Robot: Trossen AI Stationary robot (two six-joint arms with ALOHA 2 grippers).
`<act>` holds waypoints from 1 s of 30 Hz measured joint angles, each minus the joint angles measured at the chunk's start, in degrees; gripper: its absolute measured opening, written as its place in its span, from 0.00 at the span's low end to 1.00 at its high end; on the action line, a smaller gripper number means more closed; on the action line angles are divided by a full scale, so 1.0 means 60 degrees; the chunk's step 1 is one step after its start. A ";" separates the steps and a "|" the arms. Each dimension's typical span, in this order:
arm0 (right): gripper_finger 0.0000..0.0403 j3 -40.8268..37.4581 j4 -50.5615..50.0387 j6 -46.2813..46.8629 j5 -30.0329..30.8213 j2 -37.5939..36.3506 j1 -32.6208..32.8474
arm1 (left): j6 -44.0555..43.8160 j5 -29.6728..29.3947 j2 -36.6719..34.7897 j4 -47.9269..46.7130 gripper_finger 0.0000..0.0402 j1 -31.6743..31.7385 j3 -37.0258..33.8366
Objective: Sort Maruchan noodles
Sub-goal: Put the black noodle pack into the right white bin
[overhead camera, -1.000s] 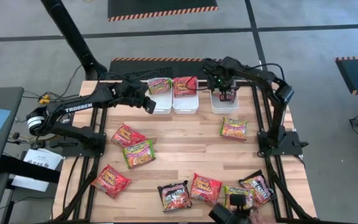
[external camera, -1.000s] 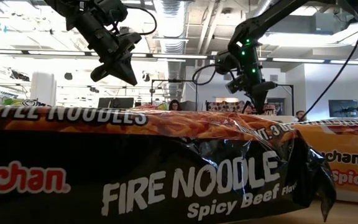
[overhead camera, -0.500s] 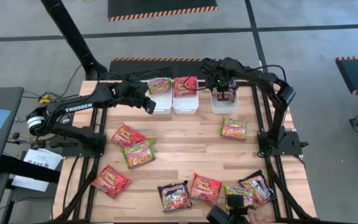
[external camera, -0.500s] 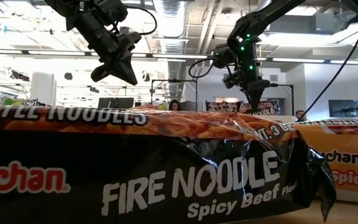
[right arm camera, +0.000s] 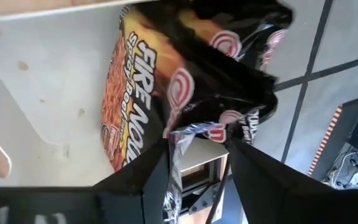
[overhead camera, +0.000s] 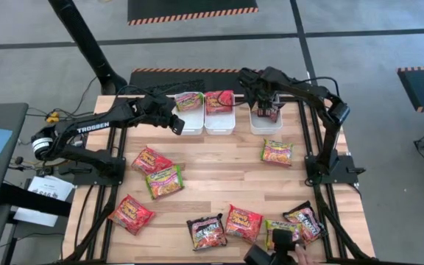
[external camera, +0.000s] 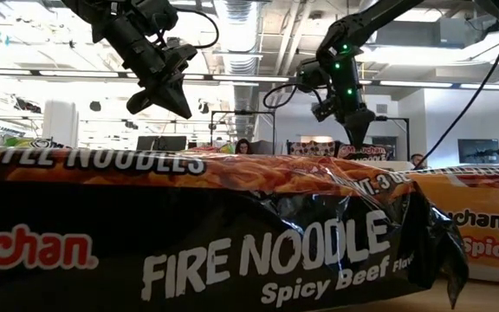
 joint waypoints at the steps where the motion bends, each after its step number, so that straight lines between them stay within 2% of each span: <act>1: 0.49 0.0096 -0.0029 0.0006 0.0000 0.0000 0.0027 | -0.0009 0.0000 0.0000 0.0000 0.00 0.0000 0.0000; 12: 0.49 0.1098 -0.0134 0.0034 -0.0018 0.0000 0.0064 | -0.0036 0.0037 0.0000 -0.0013 0.00 0.0000 0.0000; 18: 0.49 0.1907 -0.0330 0.0486 -0.0044 0.0000 0.0064 | 0.0222 0.0394 0.0000 -0.0083 0.02 0.0001 0.0000; 24: 0.49 0.2576 -0.0510 0.0511 -0.0045 0.0000 0.0064 | 0.0232 0.0900 0.0000 -0.0533 0.12 0.0002 -0.0007; 27: 0.49 0.2880 -0.1256 0.0964 -0.0145 0.0000 0.0068 | 0.0074 0.0990 0.0000 -0.0608 0.20 0.0000 -0.0007; 28: 0.49 0.2974 -0.1570 0.1226 -0.0362 0.0000 0.0068 | -0.0071 0.0991 0.0000 -0.0644 0.22 0.0002 -0.0007; 30: 0.49 0.3079 -0.2204 0.1886 -0.1528 0.0000 0.0050 | -0.0435 0.1079 0.0000 -0.0771 0.26 0.0004 -0.0007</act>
